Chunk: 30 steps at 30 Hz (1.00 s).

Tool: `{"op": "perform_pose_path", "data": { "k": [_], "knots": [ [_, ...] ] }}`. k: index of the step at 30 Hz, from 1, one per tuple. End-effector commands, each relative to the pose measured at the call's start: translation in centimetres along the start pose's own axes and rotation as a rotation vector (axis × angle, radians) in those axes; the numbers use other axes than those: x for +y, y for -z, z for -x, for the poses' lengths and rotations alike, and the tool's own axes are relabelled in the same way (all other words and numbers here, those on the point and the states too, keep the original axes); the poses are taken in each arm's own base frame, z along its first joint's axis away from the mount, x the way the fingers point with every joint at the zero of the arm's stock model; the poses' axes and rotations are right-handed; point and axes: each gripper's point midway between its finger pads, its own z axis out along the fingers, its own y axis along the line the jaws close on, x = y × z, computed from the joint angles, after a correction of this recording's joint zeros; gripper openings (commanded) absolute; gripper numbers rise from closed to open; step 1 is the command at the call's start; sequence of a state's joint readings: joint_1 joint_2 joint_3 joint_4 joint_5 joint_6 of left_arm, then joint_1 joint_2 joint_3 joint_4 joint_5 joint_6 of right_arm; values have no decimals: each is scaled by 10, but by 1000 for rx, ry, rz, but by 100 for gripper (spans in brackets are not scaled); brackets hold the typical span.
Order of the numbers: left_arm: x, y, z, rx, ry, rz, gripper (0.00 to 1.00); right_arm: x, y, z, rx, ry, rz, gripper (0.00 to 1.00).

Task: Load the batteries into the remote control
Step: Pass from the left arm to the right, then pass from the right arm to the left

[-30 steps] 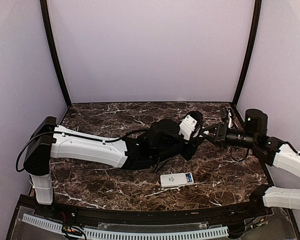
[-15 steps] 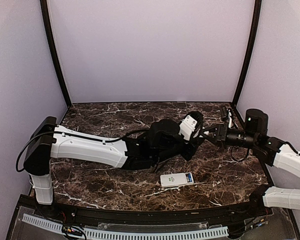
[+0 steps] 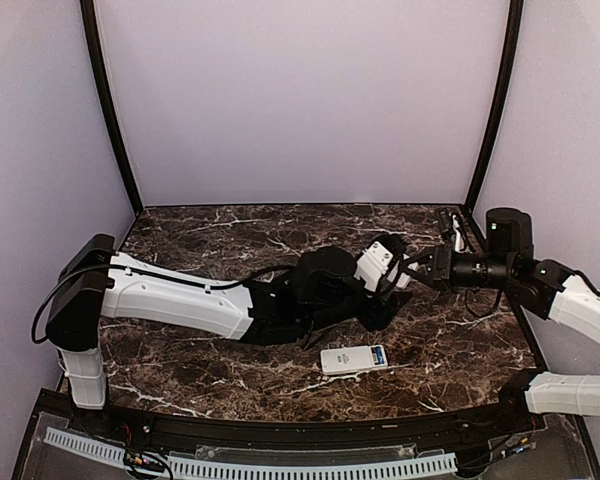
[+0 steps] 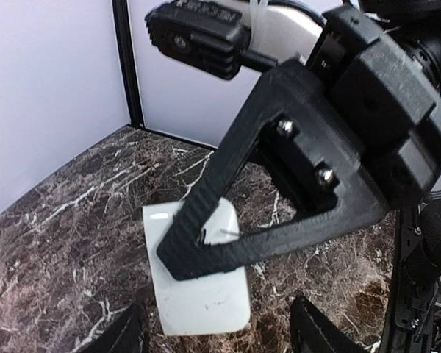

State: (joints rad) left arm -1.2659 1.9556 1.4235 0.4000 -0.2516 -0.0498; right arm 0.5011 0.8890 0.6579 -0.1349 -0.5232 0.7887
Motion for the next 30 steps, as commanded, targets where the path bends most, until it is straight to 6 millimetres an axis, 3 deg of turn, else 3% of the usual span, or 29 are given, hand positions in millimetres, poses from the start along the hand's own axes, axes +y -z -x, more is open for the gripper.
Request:
{"op": "perform_pose_path", "data": {
  "k": [1, 5, 6, 10, 11, 14, 17, 21, 23, 30],
  "knots": [
    [0, 23, 21, -40, -9, -37, 71, 6, 4, 0, 60, 90, -24, 0],
    [-18, 44, 16, -18, -71, -167, 79, 11, 8, -8, 168, 217, -33, 0],
    [-32, 50, 15, -12, -85, -253, 79, 13, 9, -11, 199, 265, -25, 0],
    [-64, 88, 14, 34, -128, -493, 80, 45, 22, -22, 279, 398, 121, 0],
    [-66, 94, 7, 63, -128, -521, 80, 54, 26, -24, 286, 434, 164, 0],
    [-73, 112, 12, 82, -108, -619, 79, 80, 41, -31, 285, 534, 295, 0],
    [-68, 117, 21, 96, -52, -658, 77, 103, 53, -35, 289, 600, 415, 0],
    [-54, 113, 39, 81, -7, -664, 65, 121, 60, -35, 279, 654, 517, 0],
    [-52, 112, 46, 76, 4, -669, 57, 123, 57, -34, 283, 667, 527, 0],
    [-55, 105, 56, 66, -4, -684, 52, 126, 49, -34, 341, 672, 552, 0]
  ]
}}
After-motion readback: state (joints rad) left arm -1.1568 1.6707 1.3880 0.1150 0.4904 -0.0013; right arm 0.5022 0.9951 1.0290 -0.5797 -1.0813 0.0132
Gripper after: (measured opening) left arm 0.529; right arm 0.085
